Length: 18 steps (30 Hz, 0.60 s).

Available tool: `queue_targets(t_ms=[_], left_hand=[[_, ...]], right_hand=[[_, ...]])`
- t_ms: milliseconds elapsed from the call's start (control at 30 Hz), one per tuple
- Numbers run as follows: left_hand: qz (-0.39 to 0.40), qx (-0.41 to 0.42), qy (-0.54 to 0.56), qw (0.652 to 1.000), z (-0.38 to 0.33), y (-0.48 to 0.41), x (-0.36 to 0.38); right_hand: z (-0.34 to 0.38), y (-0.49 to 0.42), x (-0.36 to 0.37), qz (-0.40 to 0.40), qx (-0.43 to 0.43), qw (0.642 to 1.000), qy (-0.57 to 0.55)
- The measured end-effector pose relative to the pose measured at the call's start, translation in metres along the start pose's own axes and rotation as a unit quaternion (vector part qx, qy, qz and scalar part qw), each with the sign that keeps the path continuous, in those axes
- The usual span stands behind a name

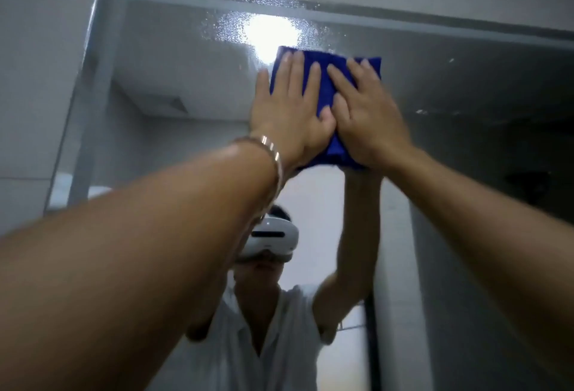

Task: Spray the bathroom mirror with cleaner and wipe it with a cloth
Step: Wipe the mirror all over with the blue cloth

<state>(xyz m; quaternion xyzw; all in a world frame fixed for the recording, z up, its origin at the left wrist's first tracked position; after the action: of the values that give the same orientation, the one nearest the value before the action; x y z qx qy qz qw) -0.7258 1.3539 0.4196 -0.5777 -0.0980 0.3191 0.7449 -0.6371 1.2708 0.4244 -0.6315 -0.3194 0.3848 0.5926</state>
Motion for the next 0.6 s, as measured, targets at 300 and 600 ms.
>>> queue_targets(t_ms=[300,600], left_hand=[[-0.024,0.026,0.025,0.999,-0.045,0.069,0.023],[-0.006,0.023,0.029,0.999,-0.050,-0.008,0.006]], right_hand=[[-0.018,0.089,0.004,-0.018,0.030,0.999,-0.038],[-0.042,0.021,-0.018,0.010,0.028,1.000,-0.001]])
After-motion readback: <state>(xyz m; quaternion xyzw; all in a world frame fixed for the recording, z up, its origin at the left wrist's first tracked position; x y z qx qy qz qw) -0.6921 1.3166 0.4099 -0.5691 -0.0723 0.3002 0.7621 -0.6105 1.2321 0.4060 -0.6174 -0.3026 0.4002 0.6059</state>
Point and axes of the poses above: each hand's wrist, its own y-axis away from the middle knuckle, its own x-axis out of the palm, z = x × y, the point moved 3 cm from there along -y, towards the middle knuckle, and after that the axes turned 6 degrees about x, right-handed, at the moved point
